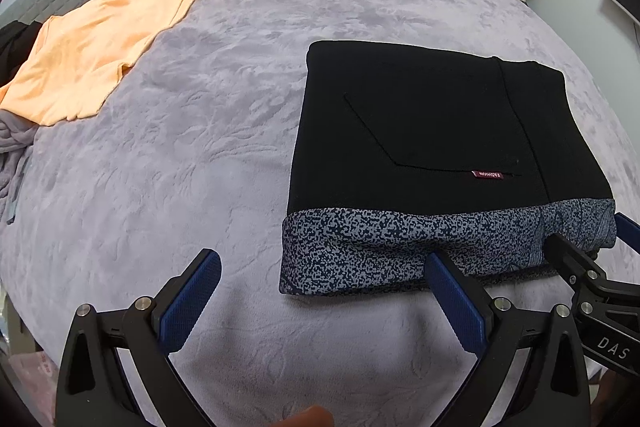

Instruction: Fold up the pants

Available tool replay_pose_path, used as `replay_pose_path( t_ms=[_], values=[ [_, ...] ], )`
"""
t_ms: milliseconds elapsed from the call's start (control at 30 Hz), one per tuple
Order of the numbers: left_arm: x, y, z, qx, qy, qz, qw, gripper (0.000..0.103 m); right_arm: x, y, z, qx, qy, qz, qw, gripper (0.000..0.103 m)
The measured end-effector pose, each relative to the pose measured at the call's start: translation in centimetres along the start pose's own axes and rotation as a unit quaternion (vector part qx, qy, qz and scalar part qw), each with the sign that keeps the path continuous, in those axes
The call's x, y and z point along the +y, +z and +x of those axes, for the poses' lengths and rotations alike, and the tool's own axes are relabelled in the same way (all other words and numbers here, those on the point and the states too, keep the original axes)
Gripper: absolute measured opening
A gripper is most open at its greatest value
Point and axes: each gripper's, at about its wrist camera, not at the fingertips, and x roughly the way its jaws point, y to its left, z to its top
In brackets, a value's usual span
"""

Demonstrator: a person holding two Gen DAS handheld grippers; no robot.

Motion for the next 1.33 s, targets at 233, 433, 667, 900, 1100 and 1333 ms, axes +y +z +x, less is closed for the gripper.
replay_pose_path(
  t_ms=[233, 433, 667, 900, 1100, 1333],
  values=[
    [-0.2, 0.0, 0.0, 0.001, 0.001, 0.001, 1.0, 0.103, -0.2, -0.1, -0.2, -0.001, -0.002, 0.001, 1.0, 0.103],
    [-0.3, 0.0, 0.0, 0.001, 0.001, 0.001, 1.0, 0.103, -0.3, -0.1, -0.2, -0.002, -0.002, 0.0, 1.0, 0.103],
    [-0.4, 0.0, -0.1, 0.002, -0.002, 0.001, 1.0, 0.103, -0.3, -0.2, -0.2, -0.001, 0.0, 0.0, 1.0, 0.103],
    [-0.7, -0.1, -0.5, -0.003, -0.006, 0.01, 0.9999, 0.103, -0.5, -0.2, -0.3, -0.004, 0.003, 0.001, 1.0, 0.103],
    [-0.9, 0.0, -1.0, -0.007, -0.01, 0.013, 0.9998, 0.103, -0.7, 0.0, -0.6, -0.01, 0.003, -0.001, 1.0, 0.103],
    [-2.6, 0.1, -1.6, -0.013, -0.013, 0.029, 0.9994, 0.103, -2.5, -0.4, -1.0, -0.022, 0.003, 0.011, 1.0, 0.103]
  ],
)
